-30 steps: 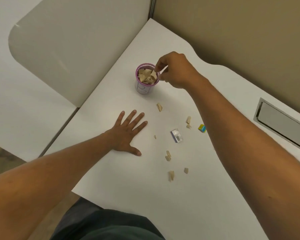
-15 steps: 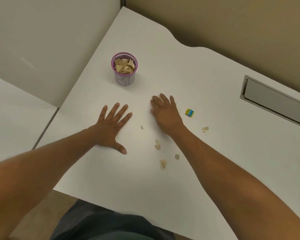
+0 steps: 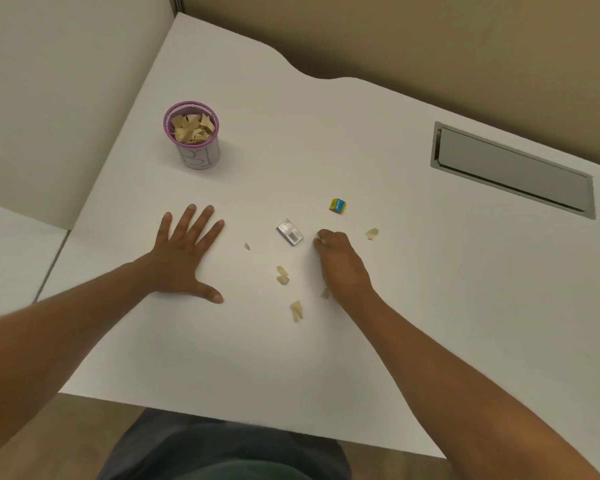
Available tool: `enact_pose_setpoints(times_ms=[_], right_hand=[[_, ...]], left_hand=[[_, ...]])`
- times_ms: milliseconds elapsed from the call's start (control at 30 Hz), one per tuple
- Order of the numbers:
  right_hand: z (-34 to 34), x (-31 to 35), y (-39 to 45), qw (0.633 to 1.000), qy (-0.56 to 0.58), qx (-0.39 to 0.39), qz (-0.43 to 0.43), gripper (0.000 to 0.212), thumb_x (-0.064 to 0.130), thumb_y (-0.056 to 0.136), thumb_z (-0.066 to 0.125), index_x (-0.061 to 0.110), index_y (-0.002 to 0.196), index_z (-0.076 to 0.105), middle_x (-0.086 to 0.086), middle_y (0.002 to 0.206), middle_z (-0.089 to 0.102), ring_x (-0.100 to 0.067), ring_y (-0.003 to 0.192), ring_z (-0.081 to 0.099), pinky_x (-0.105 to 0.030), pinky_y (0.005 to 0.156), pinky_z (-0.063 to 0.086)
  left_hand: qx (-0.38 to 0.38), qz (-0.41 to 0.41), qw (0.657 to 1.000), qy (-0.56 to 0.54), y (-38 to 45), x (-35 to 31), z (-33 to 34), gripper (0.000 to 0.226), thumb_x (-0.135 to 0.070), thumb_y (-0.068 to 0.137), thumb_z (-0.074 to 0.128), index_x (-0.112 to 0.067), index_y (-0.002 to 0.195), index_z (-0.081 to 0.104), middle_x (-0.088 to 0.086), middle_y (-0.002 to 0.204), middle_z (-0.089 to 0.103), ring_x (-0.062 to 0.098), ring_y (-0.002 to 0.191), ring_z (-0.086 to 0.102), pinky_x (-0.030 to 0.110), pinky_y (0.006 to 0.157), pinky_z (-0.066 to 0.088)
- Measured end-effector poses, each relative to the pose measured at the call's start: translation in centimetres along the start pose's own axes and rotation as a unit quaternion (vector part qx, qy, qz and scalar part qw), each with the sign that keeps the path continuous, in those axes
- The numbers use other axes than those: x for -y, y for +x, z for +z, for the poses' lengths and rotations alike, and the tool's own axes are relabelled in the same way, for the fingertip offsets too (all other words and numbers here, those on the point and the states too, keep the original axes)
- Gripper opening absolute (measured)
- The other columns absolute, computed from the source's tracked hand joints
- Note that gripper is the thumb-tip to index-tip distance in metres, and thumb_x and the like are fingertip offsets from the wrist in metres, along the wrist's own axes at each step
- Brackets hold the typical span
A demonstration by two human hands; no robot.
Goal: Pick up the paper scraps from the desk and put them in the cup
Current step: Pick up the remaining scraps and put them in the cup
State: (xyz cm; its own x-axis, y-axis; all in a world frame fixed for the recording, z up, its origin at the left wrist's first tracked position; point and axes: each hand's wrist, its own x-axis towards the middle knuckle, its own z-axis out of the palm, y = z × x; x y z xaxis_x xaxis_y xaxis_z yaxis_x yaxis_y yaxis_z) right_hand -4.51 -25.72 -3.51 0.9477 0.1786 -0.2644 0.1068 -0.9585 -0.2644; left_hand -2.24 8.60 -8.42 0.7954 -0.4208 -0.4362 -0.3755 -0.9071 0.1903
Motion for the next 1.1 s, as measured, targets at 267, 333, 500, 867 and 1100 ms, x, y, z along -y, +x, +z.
enact_pose_setpoints(times_ms=[267, 333, 500, 867, 1100], right_hand=[[-2.0, -5.7, -0.5, 0.972, 0.105, -0.194, 0.079, 0.039, 0.005, 0.095, 0.049, 0.008, 0.129, 0.066, -0.012, 0.139, 0.060, -0.032, 0.133, 0.049, -0.040, 0.115, 0.039], [-1.9, -7.1, -0.6, 0.967, 0.145, -0.137, 0.159, 0.045, 0.022, 0.107, 0.042, 0.007, 0.149, 0.046, -0.012, 0.158, 0.041, -0.031, 0.149, 0.032, -0.038, 0.125, 0.025], [1.1, -5.1, -3.2, 0.990, 0.125, -0.023, 0.065, 0.060, 0.035, 0.109, 0.034, 0.012, 0.162, 0.016, -0.003, 0.171, 0.009, -0.021, 0.158, 0.002, -0.039, 0.129, 0.004], [2.2, -3.3, -7.6, 0.968, 0.192, -0.074, 0.145, 0.082, 0.046, 0.082, 0.080, 0.031, 0.150, 0.038, 0.010, 0.145, 0.040, -0.012, 0.132, 0.037, -0.022, 0.104, 0.038], [2.9, 1.0, -5.1, 0.886, 0.412, -0.094, 0.193, 0.060, -0.011, 0.074, 0.081, 0.017, 0.124, 0.063, 0.003, 0.106, 0.051, -0.003, 0.076, 0.055, -0.005, 0.071, 0.047]], left_hand=[[0.016, 0.003, 1.000, -0.002, 0.1, 0.1, -0.1, 0.155, -0.114, 0.044, 0.041, -0.036, 0.161, -0.024, -0.008, 0.169, -0.035, 0.027, 0.159, -0.029, 0.041, 0.111, -0.041], [0.018, 0.005, 1.000, -0.004, 0.2, 0.1, -0.2, 0.156, -0.114, 0.043, 0.042, -0.037, 0.160, -0.026, -0.008, 0.169, -0.036, 0.026, 0.158, -0.031, 0.040, 0.110, -0.043], [0.014, 0.010, 1.000, -0.005, 0.1, 0.1, -0.2, 0.155, -0.113, 0.043, 0.042, -0.037, 0.161, -0.024, -0.007, 0.169, -0.035, 0.027, 0.158, -0.030, 0.039, 0.109, -0.044], [-0.015, 0.012, 1.000, -0.011, 0.0, 0.2, 0.2, 0.155, -0.113, 0.044, 0.042, -0.036, 0.161, -0.024, -0.007, 0.169, -0.036, 0.025, 0.157, -0.032, 0.064, 0.124, -0.013], [-0.020, 0.012, 1.000, -0.008, 0.0, 0.2, 0.3, 0.154, -0.113, 0.045, 0.042, -0.035, 0.161, -0.024, -0.007, 0.168, -0.037, 0.026, 0.157, -0.033, 0.064, 0.124, -0.012]])
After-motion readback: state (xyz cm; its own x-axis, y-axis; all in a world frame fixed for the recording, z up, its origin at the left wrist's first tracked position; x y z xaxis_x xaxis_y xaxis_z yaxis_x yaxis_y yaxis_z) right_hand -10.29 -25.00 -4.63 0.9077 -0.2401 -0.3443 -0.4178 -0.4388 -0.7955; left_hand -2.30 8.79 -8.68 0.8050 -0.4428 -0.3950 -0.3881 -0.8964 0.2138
